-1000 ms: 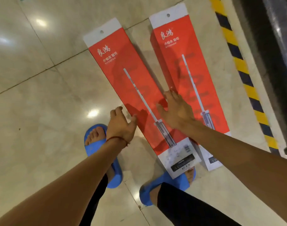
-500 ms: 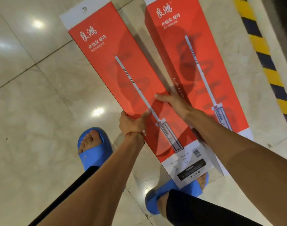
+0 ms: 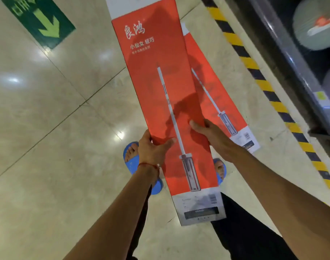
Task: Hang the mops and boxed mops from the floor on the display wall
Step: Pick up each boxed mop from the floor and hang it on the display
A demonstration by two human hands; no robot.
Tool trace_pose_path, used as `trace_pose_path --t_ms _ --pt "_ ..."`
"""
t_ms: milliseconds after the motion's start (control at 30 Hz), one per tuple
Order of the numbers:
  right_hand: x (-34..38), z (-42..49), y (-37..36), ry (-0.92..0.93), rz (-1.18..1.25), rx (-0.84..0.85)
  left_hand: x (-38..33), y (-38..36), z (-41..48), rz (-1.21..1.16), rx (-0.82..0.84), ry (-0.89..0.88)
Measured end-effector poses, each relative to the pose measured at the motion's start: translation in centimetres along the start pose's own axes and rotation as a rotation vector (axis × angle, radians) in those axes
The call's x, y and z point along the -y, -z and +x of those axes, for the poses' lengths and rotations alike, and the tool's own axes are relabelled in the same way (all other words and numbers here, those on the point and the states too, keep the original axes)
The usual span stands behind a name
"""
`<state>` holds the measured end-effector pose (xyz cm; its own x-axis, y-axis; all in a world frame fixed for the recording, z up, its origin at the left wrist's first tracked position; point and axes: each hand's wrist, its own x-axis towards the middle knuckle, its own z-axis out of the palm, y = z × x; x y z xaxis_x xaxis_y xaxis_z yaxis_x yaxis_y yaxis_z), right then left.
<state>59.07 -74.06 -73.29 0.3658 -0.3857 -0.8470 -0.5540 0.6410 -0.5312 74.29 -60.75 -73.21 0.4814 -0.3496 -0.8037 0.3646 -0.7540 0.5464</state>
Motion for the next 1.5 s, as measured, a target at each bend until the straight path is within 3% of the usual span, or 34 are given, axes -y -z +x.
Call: trace_pose_path --t_ms 267,367,633,1200,1333,1500 --pt "6.3 -17.3 -1.7 0.037 0.22 -0.173 -12.6 5.7 -11.8 -0.065 0.266 0.015" --pt "7.1 -23.6 -2.4 0.083 0.296 -0.211 -17.3 6.9 -15.3 -0.016 0.367 -0.074" --pt "5.8 -39.0 -2.0 0.135 0.442 -0.319 -25.4 4.9 -27.9 0.05 0.617 -0.186" --pt "-13.2 -68.5 0.3 0.334 0.454 -0.61 -15.6 -4.2 -61.9 -0.031 1.05 -0.311" --pt "-16.7 -73.8 1.6 0.374 0.482 -0.68 -12.6 -7.2 -67.6 -0.074 1.051 -0.361" --pt "-19.5 -79.4 4.8 0.447 0.498 -0.776 -11.3 -12.0 -73.9 -0.053 1.194 -0.429"
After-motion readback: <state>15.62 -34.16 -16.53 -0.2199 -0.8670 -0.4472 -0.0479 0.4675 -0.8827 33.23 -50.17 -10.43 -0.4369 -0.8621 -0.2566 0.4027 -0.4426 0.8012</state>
